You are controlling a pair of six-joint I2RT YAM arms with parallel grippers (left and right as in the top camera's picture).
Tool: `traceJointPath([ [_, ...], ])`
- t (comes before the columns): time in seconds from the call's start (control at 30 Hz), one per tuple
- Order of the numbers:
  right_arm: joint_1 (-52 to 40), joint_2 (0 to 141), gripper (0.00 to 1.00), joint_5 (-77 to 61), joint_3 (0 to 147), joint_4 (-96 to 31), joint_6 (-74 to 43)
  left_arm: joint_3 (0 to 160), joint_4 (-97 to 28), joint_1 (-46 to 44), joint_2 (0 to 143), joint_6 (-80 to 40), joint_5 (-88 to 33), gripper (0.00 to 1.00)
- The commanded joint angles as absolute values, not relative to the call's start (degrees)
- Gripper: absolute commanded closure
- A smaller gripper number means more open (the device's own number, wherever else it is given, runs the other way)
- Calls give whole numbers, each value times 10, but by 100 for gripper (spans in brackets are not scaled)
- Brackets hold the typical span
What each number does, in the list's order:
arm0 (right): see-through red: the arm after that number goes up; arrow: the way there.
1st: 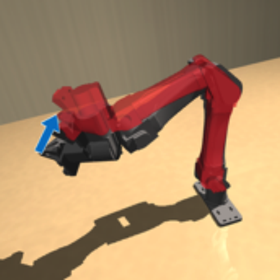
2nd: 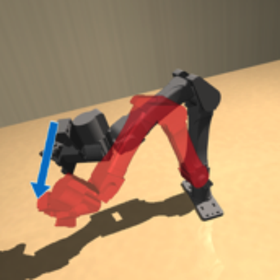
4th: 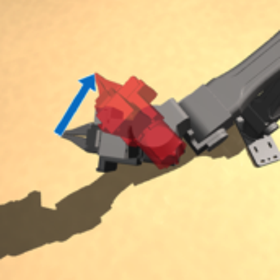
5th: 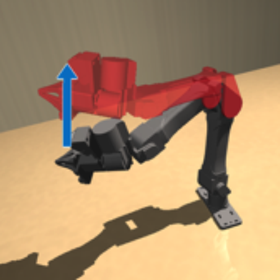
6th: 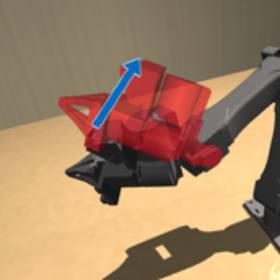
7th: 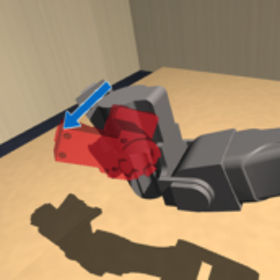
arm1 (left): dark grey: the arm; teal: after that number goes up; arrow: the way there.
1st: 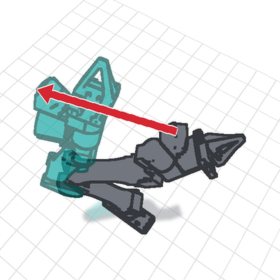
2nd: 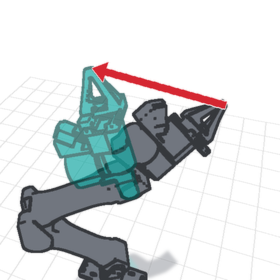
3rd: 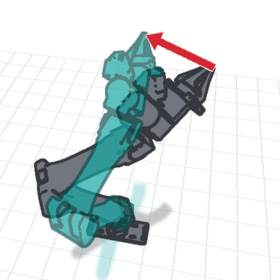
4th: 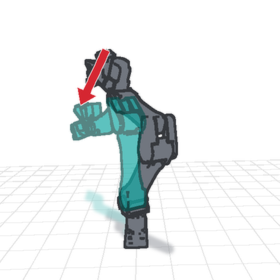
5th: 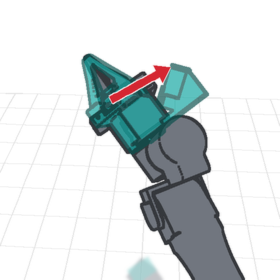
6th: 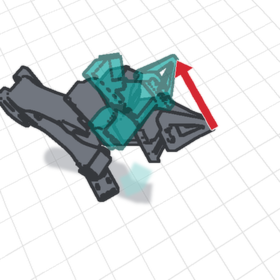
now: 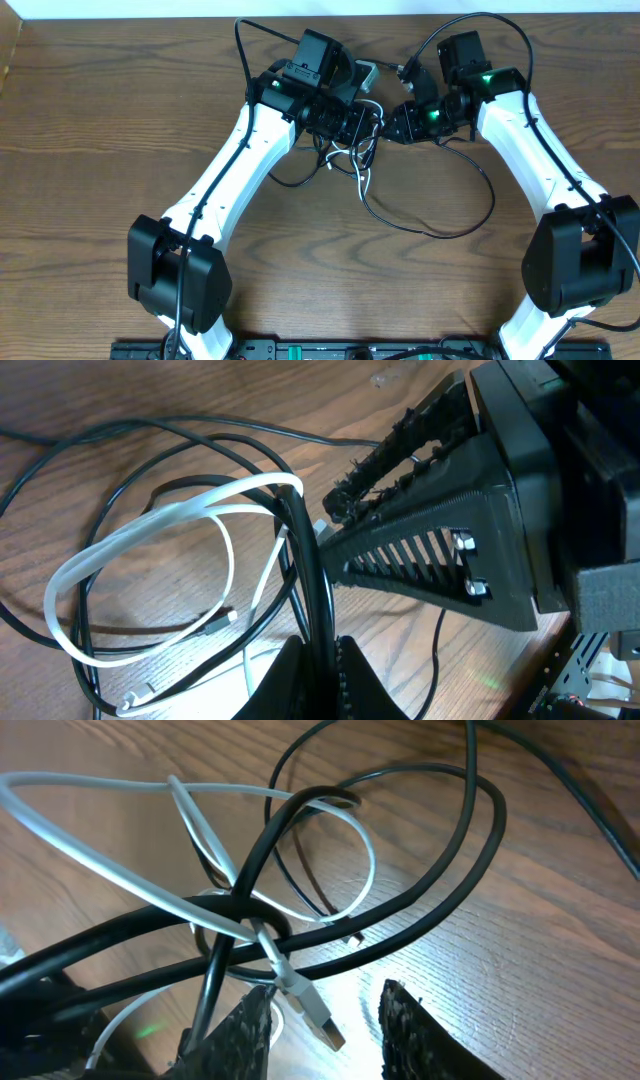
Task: Untangle cables
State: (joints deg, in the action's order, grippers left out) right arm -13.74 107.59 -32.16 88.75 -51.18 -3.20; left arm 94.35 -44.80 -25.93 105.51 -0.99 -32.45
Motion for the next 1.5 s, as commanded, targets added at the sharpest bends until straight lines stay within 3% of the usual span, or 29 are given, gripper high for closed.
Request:
traceJointPath([
  [0.0,-140,1061,67,-318,883,-512,-11,948,-449,-258,1055,4,-329,93],
  [0.87,-166,1061,68,-316,852,-460,20,948,-450,-258,1055,4,-329,92],
  [1.03,-165,1061,78,-314,847,-455,24,948,-450,-258,1055,4,-329,92],
  [1.2,-164,1061,99,-272,847,-455,12,948,-450,-258,1055,4,-329,93],
  [1.47,-142,1061,99,-175,847,-461,-60,948,-450,-258,1055,4,-329,92],
])
